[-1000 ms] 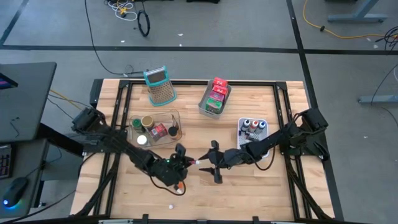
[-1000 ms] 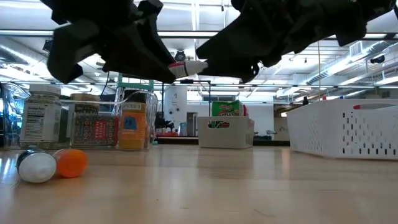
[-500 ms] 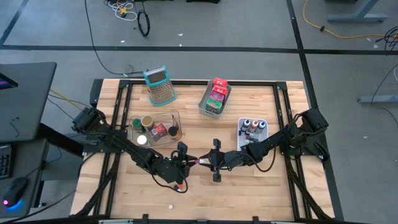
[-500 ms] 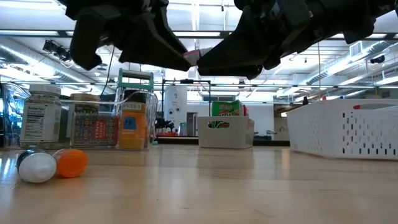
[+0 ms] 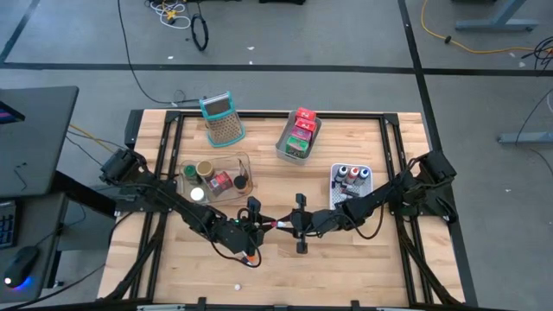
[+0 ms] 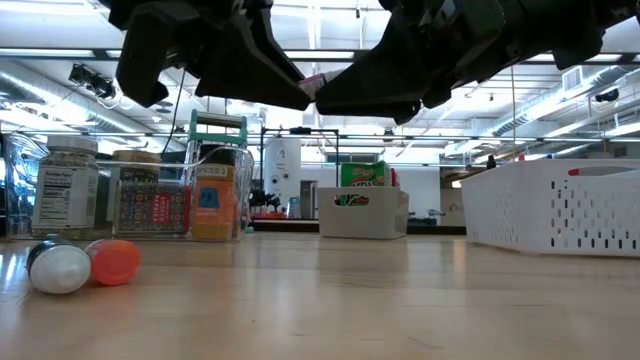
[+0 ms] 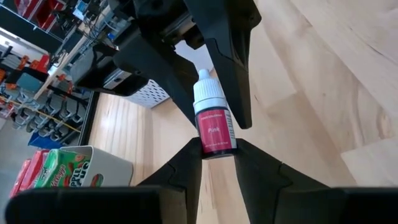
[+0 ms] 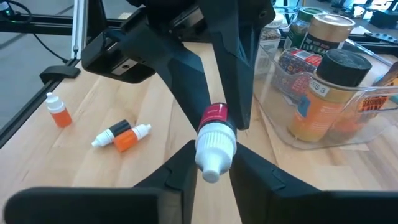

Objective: Pick & Place Kitchen Items
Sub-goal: Put the pink food coloring bottle into the white bin

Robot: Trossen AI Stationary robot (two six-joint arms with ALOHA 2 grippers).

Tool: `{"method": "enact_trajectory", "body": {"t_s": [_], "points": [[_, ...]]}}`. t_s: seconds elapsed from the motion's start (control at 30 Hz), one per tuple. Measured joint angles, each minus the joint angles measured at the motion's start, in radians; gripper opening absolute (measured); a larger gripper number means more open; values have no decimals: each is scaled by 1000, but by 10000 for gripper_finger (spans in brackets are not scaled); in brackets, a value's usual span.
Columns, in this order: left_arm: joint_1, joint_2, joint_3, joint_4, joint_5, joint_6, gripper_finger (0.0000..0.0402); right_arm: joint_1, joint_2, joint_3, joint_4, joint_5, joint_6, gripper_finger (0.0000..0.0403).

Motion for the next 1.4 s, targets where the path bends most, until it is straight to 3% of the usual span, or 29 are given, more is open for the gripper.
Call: {"method": "enact_trajectory", "body": {"t_s": [0.3, 0.67, 0.9, 1.13, 1.27, 1.4], "points": [[15, 0, 0, -15, 3, -21, 98, -1, 0, 0, 5, 7, -10, 142], [15, 0, -1, -29, 1, -74, 98, -3, 0, 0, 1, 6, -27, 74], [15, 0, -1, -27, 0, -75, 106, -4, 0, 0, 1, 2, -27, 90], [16, 0, -1, -25, -4, -94, 146, -3, 0, 0, -5, -1, -27, 77], [14, 0, -1, -29, -56, -120, 172, -3, -49, 0, -128, 11, -9, 80], [-1, 0, -1, -40, -69, -171, 186, 9, -165, 0, -381, 88, 69, 81]]}}
